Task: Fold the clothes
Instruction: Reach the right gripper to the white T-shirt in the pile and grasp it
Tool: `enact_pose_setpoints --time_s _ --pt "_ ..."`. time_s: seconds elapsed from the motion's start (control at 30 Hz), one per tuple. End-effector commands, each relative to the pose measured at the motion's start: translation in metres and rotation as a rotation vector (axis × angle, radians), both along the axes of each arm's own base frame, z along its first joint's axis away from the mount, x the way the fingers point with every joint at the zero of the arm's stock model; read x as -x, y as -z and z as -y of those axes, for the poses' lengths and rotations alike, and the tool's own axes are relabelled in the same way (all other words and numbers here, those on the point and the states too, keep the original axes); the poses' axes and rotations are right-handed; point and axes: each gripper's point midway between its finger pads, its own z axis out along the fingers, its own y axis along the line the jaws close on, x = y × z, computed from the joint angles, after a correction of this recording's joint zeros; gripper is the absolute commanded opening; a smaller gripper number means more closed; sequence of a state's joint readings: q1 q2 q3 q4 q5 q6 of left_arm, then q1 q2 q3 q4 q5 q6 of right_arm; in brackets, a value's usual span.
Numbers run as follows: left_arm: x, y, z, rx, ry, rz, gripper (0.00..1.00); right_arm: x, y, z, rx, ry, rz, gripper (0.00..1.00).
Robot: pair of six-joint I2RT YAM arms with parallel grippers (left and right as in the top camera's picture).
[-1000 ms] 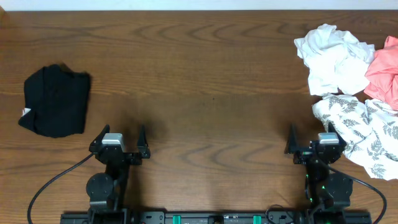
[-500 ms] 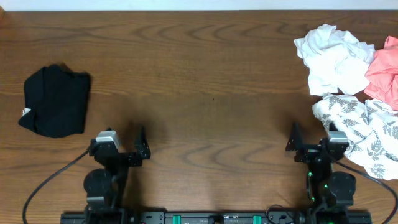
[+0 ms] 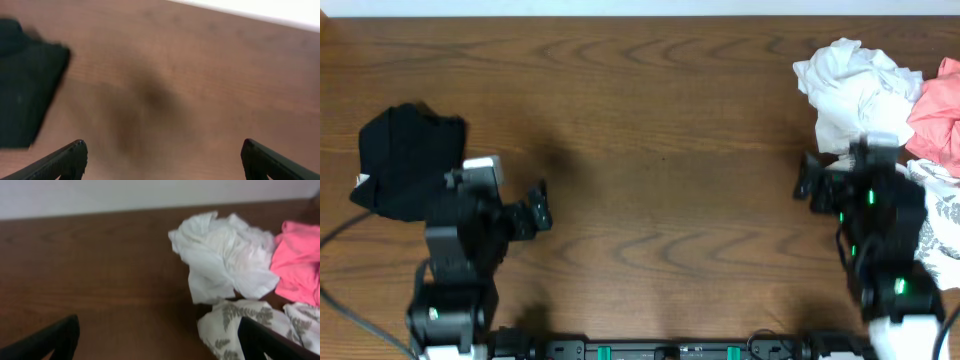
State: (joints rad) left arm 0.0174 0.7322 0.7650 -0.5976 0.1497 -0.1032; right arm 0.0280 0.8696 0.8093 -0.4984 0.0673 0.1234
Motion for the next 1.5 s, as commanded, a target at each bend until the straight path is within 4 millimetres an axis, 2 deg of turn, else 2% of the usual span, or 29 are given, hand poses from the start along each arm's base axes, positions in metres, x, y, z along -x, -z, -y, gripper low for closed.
enact_pose_setpoints --time_s 0.0,0.17,0.3,0.37,0.43,0.53,0.6,0.67,0.73,0.8,0.87,1.1,1.17,1.3,1.47 --pt "-0.006 -0.012 0.001 -0.018 0.018 -0.082 0.98 -0.023 -0.007 0.002 -0.015 0.002 -0.120 0.99" --pt "0.005 -0.019 0.001 -0.014 0.019 -0.227 0.98 -0.036 0.009 0.008 -0.001 -0.002 -0.385 0.99" --pt "0.009 -0.023 0.001 -0.014 0.019 -0.231 0.98 -0.052 0.014 0.010 0.023 -0.008 -0.409 0.99" --pt "0.010 -0.025 0.001 -0.014 0.019 -0.225 0.98 -0.063 0.014 0.020 0.048 0.032 -0.382 0.99" --pt "0.010 -0.025 0.001 -0.012 0.016 -0.224 0.98 -0.075 0.009 0.035 0.072 0.089 -0.337 0.99" --pt "0.009 -0.024 0.001 -0.012 0.016 -0.228 0.98 -0.096 -0.002 0.069 0.085 0.181 -0.242 0.99" --pt "0.009 -0.024 0.001 -0.012 0.016 -0.225 0.98 -0.112 -0.015 0.103 0.079 0.244 -0.148 0.99" --pt "0.009 -0.025 0.001 -0.012 0.016 -0.224 0.98 -0.125 -0.022 0.128 0.061 0.264 -0.075 0.97" --pt "0.008 -0.024 0.001 -0.012 0.016 -0.227 0.98 -0.138 -0.021 0.160 0.043 0.283 -0.014 0.93" --pt "0.008 -0.023 0.001 -0.011 0.016 -0.230 0.98 -0.142 -0.005 0.187 0.013 0.343 -0.019 0.91" --pt "0.007 -0.022 0.001 -0.011 0.016 -0.235 0.98 -0.147 0.022 0.201 -0.020 0.357 -0.060 0.90" --pt "0.005 -0.019 0.001 -0.011 0.016 -0.247 0.98 -0.165 0.121 0.202 -0.112 0.311 -0.217 0.83" --pt "0.004 -0.018 0.001 -0.011 0.016 -0.251 0.98 -0.171 0.136 0.202 -0.136 0.320 -0.220 0.83" --pt "0.004 -0.018 0.001 -0.011 0.016 -0.252 0.98 -0.187 0.153 0.187 -0.189 0.256 -0.204 0.83" --pt "0.004 -0.018 0.001 -0.009 0.014 -0.251 0.98 -0.190 0.178 0.180 -0.204 0.253 -0.241 0.78"
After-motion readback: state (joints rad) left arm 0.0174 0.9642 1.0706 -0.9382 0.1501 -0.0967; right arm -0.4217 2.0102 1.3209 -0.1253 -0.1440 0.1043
